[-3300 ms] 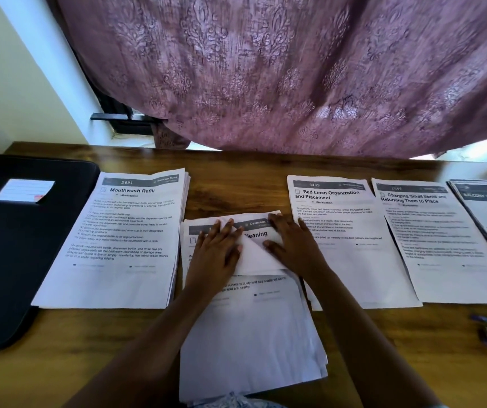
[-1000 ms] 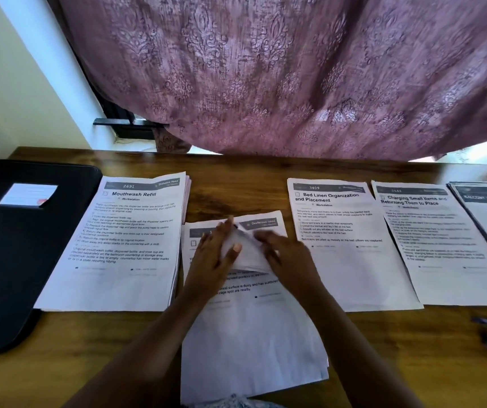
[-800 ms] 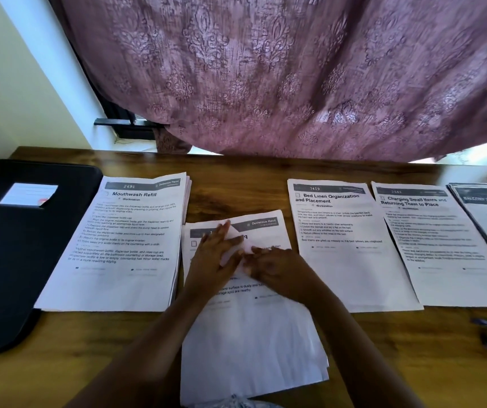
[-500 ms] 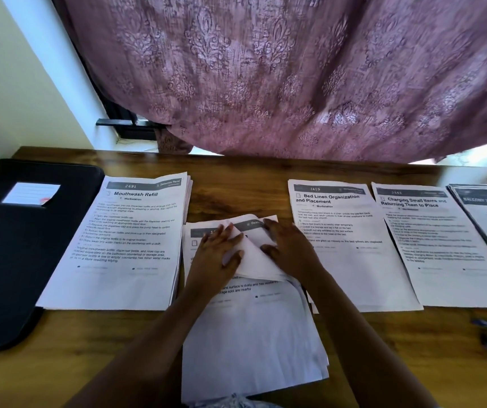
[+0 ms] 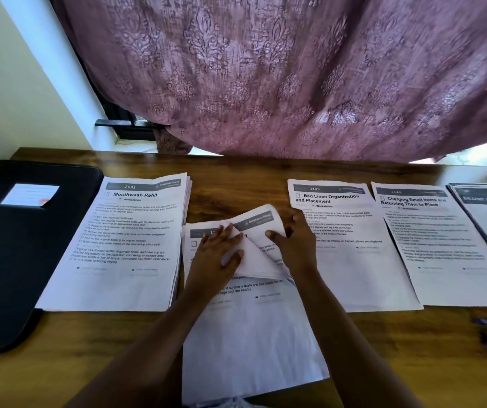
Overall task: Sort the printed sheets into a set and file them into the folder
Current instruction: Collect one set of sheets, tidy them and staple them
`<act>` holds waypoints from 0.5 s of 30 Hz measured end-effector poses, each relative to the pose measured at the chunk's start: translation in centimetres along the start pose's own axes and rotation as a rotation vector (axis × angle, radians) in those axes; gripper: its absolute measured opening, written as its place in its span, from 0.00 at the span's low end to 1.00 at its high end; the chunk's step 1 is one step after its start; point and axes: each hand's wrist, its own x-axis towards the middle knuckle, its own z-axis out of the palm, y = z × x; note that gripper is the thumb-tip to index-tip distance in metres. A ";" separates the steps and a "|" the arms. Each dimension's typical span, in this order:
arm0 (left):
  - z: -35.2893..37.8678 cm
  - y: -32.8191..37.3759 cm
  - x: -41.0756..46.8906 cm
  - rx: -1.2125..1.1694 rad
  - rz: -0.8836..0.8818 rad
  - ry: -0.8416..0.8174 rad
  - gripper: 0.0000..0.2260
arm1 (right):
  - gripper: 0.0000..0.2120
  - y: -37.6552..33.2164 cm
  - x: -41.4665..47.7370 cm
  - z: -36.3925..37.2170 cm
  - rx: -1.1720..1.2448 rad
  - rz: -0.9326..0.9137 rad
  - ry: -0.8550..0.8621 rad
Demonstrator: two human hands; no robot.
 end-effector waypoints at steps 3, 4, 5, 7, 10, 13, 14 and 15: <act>-0.3 0.5 -0.4 -0.238 -0.083 0.068 0.24 | 0.08 0.4 -0.4 -0.1 -0.407 -0.515 0.004; -0.3 0.6 -0.5 -0.314 -0.080 0.094 0.25 | 0.07 0.5 -0.9 -0.1 -0.515 -0.676 -0.032; -0.4 0.6 -0.5 -0.355 -0.059 0.113 0.25 | 0.09 0.7 -1.6 -0.2 -0.596 -0.778 -0.076; -0.3 0.5 -0.5 -0.354 -0.024 0.123 0.23 | 0.15 1.2 -2.9 -0.2 -0.721 -0.905 -0.133; 0.1 -0.1 -0.3 -0.243 -0.015 0.121 0.30 | 0.22 2.1 -3.5 -0.2 -0.708 -0.889 -0.305; 0.5 -0.6 0.0 -0.108 0.013 0.091 0.26 | 0.26 1.4 -2.0 -0.8 -0.420 -0.552 -0.229; 0.5 -0.7 0.0 -0.083 0.008 0.085 0.23 | 0.23 1.2 -1.1 -0.9 -0.420 -0.470 -0.155; 0.5 -0.6 0.1 -0.074 0.001 0.084 0.22 | 0.19 1.4 -0.1 -1.0 -0.502 -0.426 -0.121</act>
